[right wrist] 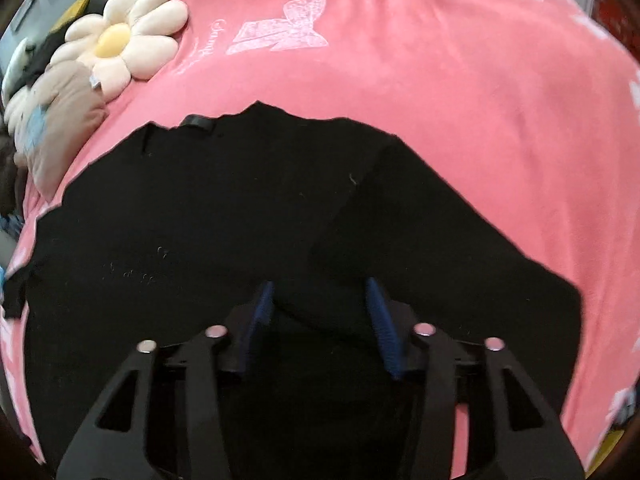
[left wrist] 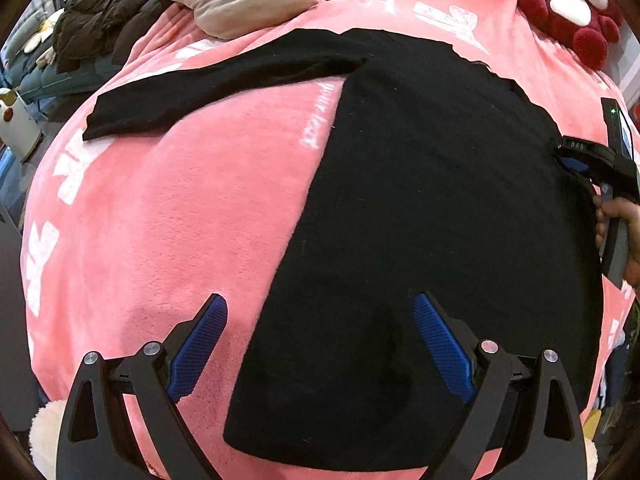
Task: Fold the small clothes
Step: 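Open the right gripper and lift it off the folded side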
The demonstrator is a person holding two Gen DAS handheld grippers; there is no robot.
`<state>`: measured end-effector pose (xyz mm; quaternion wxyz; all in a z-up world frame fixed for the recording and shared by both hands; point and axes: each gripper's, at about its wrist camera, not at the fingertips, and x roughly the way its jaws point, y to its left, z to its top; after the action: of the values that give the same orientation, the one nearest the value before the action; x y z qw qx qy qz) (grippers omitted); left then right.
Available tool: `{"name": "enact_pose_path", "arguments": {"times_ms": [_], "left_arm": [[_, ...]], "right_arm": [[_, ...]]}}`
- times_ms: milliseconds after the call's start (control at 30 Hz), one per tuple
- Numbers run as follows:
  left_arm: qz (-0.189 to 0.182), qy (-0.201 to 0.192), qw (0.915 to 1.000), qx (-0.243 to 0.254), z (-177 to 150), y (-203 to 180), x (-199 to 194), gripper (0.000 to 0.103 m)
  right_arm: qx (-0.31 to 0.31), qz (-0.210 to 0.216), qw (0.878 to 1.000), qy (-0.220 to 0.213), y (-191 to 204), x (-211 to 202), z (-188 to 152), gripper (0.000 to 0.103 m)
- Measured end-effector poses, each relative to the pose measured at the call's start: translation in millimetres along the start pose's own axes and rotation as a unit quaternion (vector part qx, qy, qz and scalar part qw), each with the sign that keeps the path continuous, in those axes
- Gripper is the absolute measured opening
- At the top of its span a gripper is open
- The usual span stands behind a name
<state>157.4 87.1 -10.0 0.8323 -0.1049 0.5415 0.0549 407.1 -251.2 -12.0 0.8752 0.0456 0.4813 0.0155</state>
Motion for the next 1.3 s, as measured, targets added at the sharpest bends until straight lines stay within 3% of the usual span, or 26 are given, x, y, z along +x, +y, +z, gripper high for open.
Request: {"name": "enact_pose_path", "arguments": {"times_ms": [33, 133, 267, 400, 500, 600, 700, 800, 933, 1000, 1067, 1133, 1300], "left_arm": [[0.000, 0.001, 1.0000, 0.003, 0.0, -0.9, 0.3, 0.092], [0.000, 0.001, 1.0000, 0.007, 0.4, 0.1, 3.1, 0.092], [0.001, 0.000, 1.0000, 0.008, 1.0, 1.3, 6.6, 0.092], [0.000, 0.002, 1.0000, -0.002, 0.2, 2.4, 4.6, 0.092], [-0.002, 0.000, 1.0000, -0.004, -1.6, 3.7, 0.1, 0.092], [-0.003, 0.002, 1.0000, 0.000, -1.6, 6.3, -0.5, 0.092], [-0.012, -0.001, 0.9999, -0.009, 1.5, 15.0, -0.5, 0.092], [-0.023, -0.001, 0.9992, -0.033, 5.5, 28.2, 2.7, 0.092], [-0.025, -0.006, 0.9989, -0.039, 11.8, 31.3, 4.2, 0.092], [-0.030, -0.016, 0.9987, -0.038, 15.8, 28.2, 1.3, 0.092], [-0.035, -0.020, 0.9985, -0.038, 21.9, 22.3, 1.1, 0.092], [-0.055, -0.019, 0.9973, -0.045, 38.7, 10.8, 4.3, 0.092], [-0.108, -0.026, 0.9914, -0.069, 110.2, -29.7, 23.0, 0.092]], "right_arm": [[0.014, 0.007, 1.000, -0.004, -6.5, -6.8, 3.9, 0.004], [0.037, 0.037, 0.996, -0.071, -5.7, -50.0, 26.6, 0.004], [-0.020, 0.127, 0.985, -0.119, 60.4, -95.1, 54.1, 0.004], [-0.092, 0.192, 0.974, -0.080, 152.4, -70.9, 43.7, 0.004], [-0.156, 0.192, 0.969, 0.010, 216.0, -9.0, 3.0, 0.010], [-0.172, 0.175, 0.969, 0.030, 227.1, 6.7, -26.4, 0.010], [-0.147, 0.171, 0.974, -0.006, 201.9, -24.6, -35.0, 0.013], [-0.126, 0.116, 0.984, -0.052, 155.0, -60.3, -40.3, 0.048], [-0.023, 0.031, 0.998, -0.059, 46.9, -79.0, -46.5, 0.049], [0.025, 0.002, 0.998, -0.055, 5.3, -80.2, -53.7, 0.050], [0.077, 0.000, 0.996, -0.040, -35.6, -78.3, -66.2, 0.050], [0.103, 0.007, 0.994, -0.025, -58.2, -75.3, -74.7, 0.050], [0.110, 0.032, 0.993, -0.024, -54.8, -58.3, -81.0, 0.050]]}}
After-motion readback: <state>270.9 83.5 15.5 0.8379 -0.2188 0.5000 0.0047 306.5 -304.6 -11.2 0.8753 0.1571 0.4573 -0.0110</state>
